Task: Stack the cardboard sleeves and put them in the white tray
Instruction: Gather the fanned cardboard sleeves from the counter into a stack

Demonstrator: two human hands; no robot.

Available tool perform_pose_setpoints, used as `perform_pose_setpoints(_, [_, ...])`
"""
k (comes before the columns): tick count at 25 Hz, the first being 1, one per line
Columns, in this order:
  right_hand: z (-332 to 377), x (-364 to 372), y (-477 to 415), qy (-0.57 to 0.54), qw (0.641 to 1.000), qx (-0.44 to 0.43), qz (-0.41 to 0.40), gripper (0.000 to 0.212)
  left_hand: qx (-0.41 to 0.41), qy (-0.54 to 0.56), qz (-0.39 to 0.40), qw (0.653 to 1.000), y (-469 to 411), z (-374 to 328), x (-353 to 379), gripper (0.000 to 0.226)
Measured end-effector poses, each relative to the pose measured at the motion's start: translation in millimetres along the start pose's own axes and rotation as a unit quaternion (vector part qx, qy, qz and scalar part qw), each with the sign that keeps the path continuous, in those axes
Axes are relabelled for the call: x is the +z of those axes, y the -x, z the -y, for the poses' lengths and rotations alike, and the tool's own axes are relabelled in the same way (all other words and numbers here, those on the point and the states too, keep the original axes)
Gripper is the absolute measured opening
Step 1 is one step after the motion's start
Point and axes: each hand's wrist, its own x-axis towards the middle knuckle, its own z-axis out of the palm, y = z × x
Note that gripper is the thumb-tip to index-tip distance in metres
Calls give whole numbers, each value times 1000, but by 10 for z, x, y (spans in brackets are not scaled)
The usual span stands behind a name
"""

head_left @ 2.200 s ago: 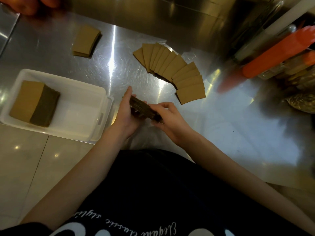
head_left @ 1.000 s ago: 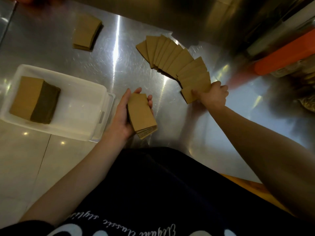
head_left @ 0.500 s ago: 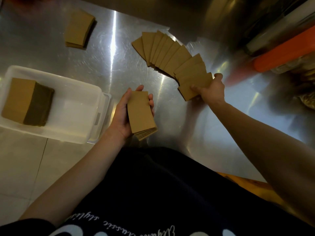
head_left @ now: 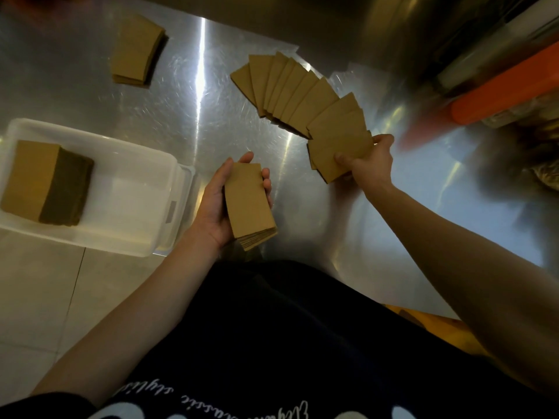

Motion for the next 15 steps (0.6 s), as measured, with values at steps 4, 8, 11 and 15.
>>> perform_pose_setpoints(4, [56, -33, -49, 14, 999, -35, 34, 77, 0, -5, 4, 1000, 7, -3, -17, 37])
perform_pose_setpoints(8, [250, -60, -263, 63, 996, -31, 56, 85, 1, -2, 7, 1000, 9, -14, -29, 40])
perform_pose_setpoints(11, [312, -32, -362, 114, 992, -20, 57, 83, 6, 1, 10, 1000, 17, -38, -39, 41])
perform_pose_setpoints(15, [293, -2, -360, 122, 992, 12, 10, 88, 13, 7, 6, 1000, 26, -55, -58, 43])
